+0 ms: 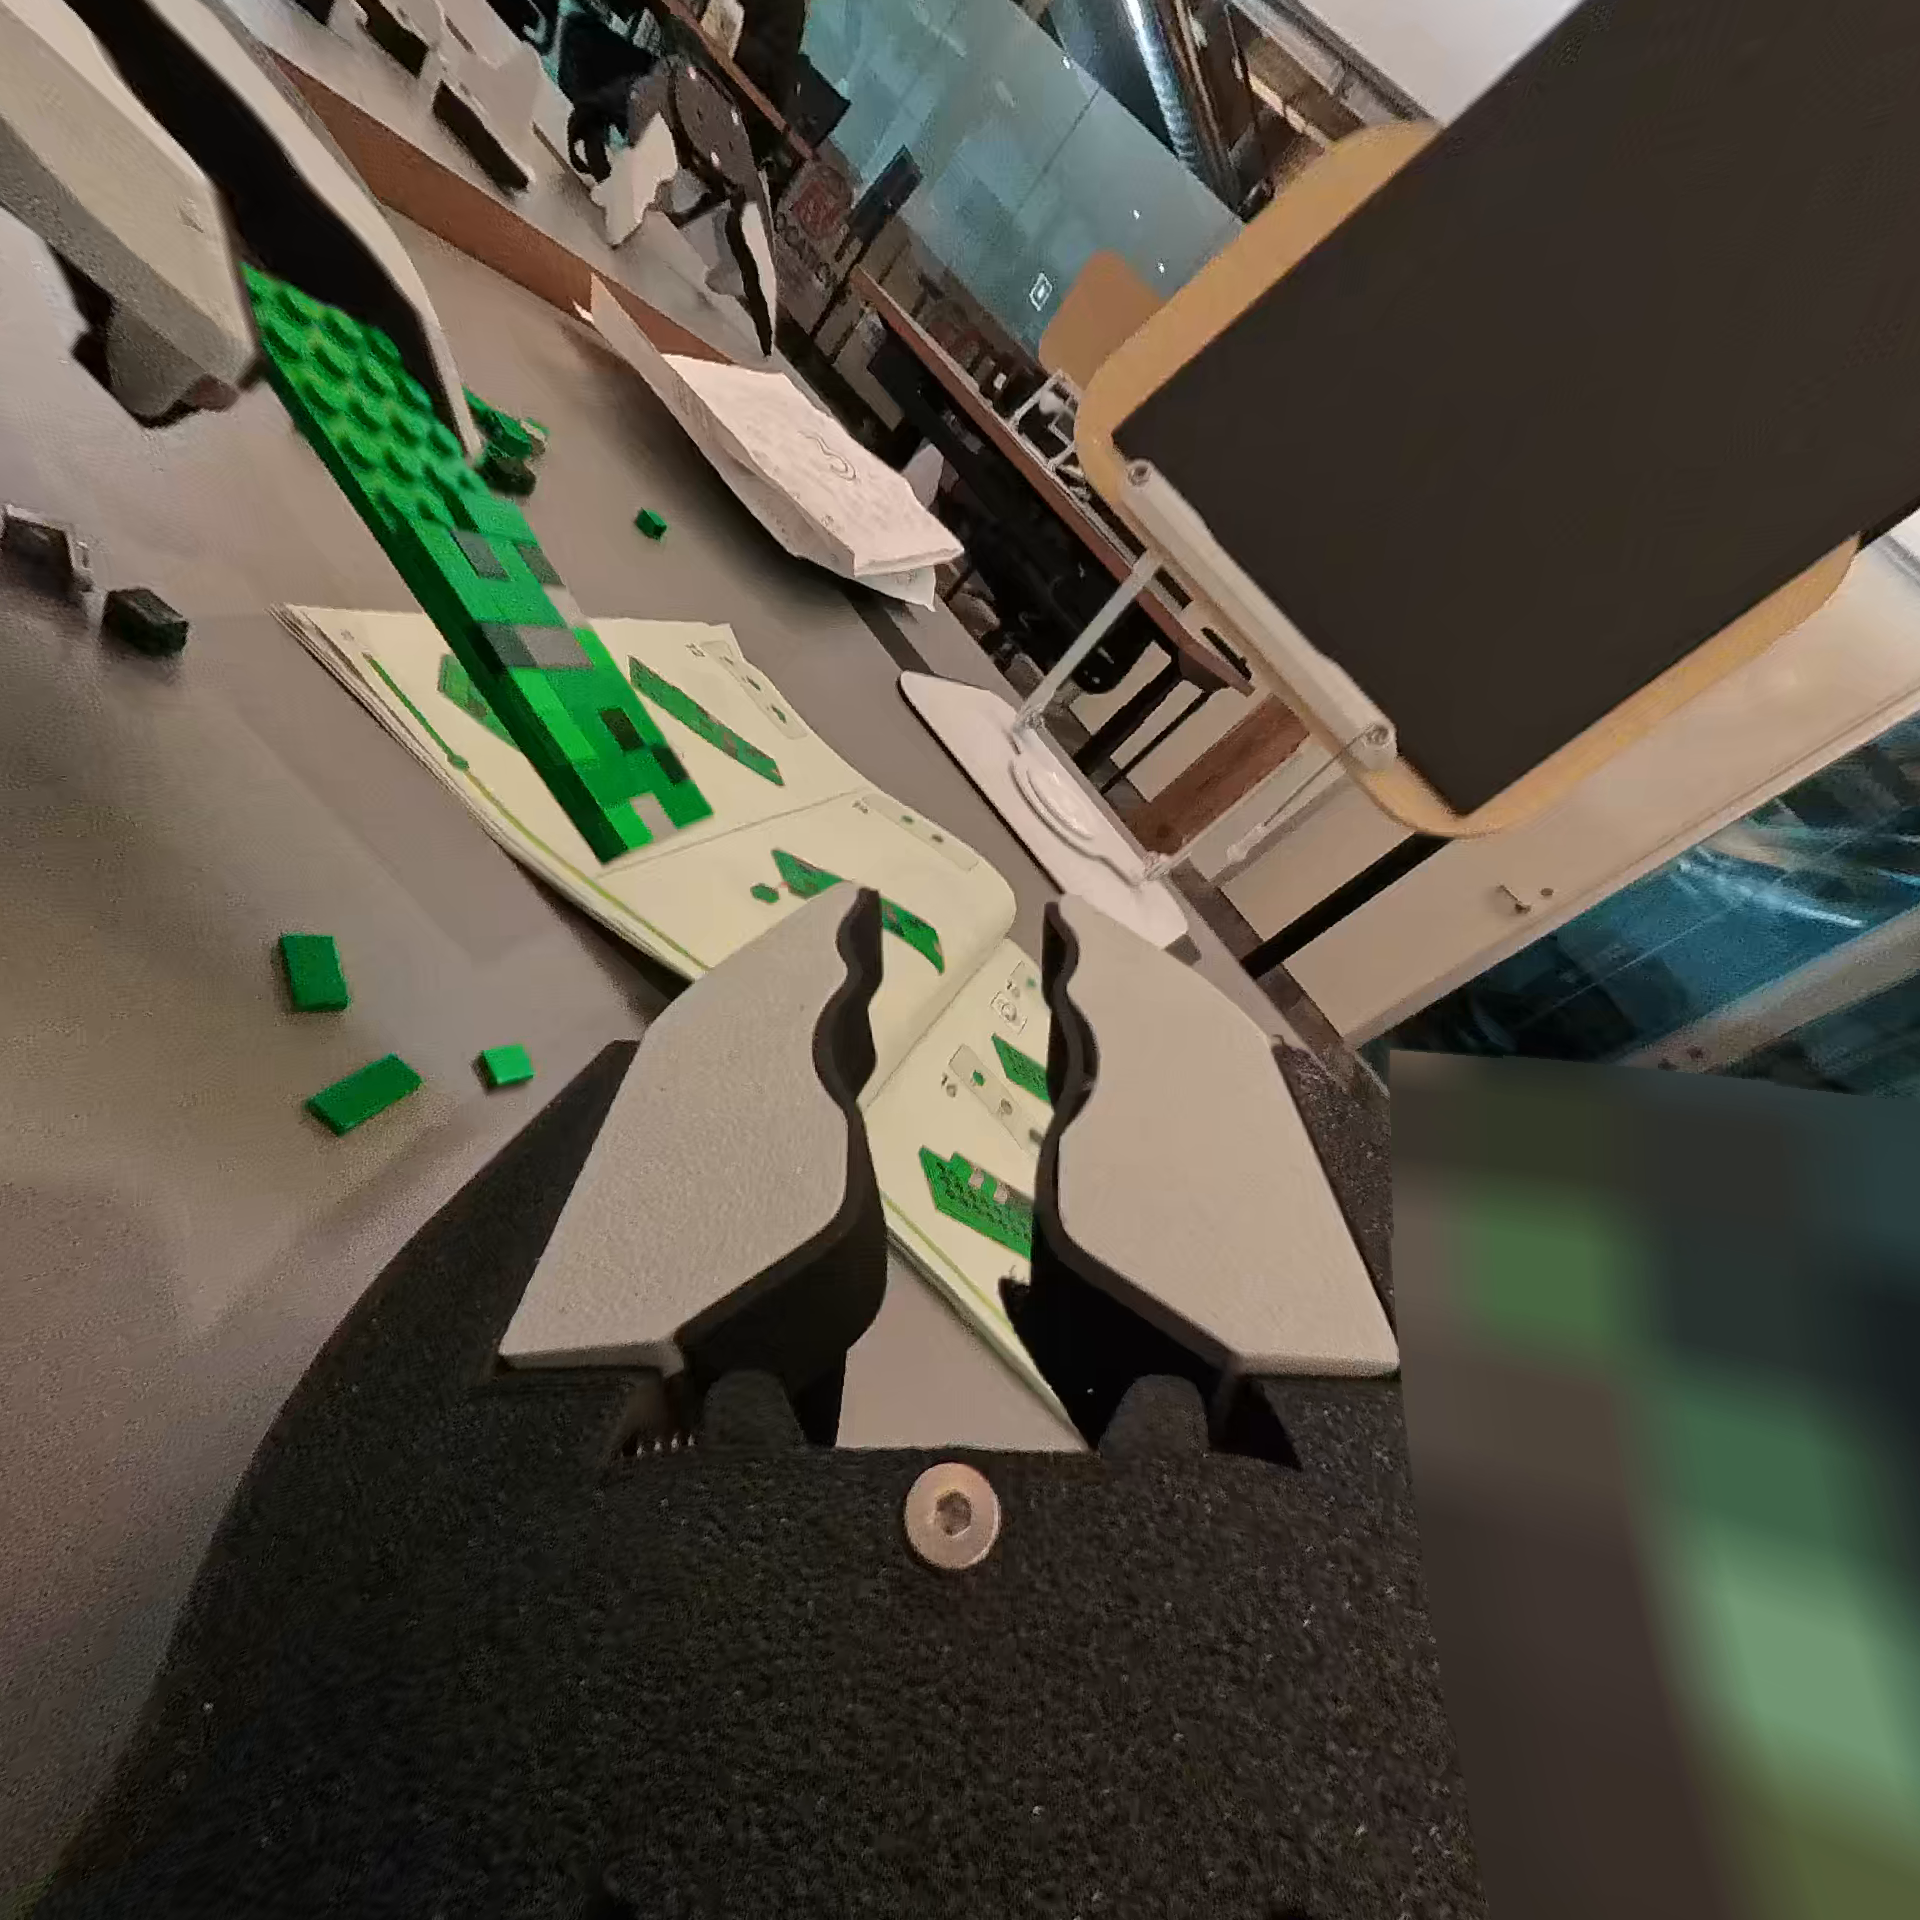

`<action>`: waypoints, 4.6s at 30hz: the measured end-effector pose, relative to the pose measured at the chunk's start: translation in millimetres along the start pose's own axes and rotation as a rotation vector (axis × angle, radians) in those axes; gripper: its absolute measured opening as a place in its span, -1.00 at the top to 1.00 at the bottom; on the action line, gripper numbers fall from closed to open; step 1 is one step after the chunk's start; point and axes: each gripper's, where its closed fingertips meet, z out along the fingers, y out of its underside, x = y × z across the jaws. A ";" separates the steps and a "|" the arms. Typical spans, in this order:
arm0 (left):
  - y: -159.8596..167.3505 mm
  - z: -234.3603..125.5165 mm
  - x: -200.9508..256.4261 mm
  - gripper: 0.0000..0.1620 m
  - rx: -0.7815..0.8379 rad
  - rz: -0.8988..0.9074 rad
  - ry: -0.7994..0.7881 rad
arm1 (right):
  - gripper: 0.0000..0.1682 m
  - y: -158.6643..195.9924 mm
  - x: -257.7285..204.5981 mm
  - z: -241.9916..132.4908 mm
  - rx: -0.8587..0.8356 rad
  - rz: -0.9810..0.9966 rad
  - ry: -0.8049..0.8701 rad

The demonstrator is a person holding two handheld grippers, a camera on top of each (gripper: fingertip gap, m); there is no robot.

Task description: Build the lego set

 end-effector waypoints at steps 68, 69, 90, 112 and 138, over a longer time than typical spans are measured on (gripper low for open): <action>-9.4 1.1 10.8 0.28 0.069 0.294 -0.073 | 0.93 -59.3 -41.3 -6.3 0.233 1.848 -0.569; -5.5 2.9 10.0 0.28 0.034 0.336 -0.094 | 0.93 -59.3 -42.4 -5.7 0.229 1.857 -0.573; 8.7 -5.1 -25.8 0.56 -0.153 0.288 -0.288 | 0.80 13.4 -69.7 -16.6 -0.407 1.053 -0.270; 33.0 5.5 -4.4 0.55 -0.273 0.084 -0.050 | 0.92 -56.0 -63.2 -10.4 -0.286 0.459 -0.529; 39.5 9.5 38.6 0.55 -0.292 0.148 0.202 | 0.91 -66.1 -120.9 -20.5 -0.367 -0.029 -1.150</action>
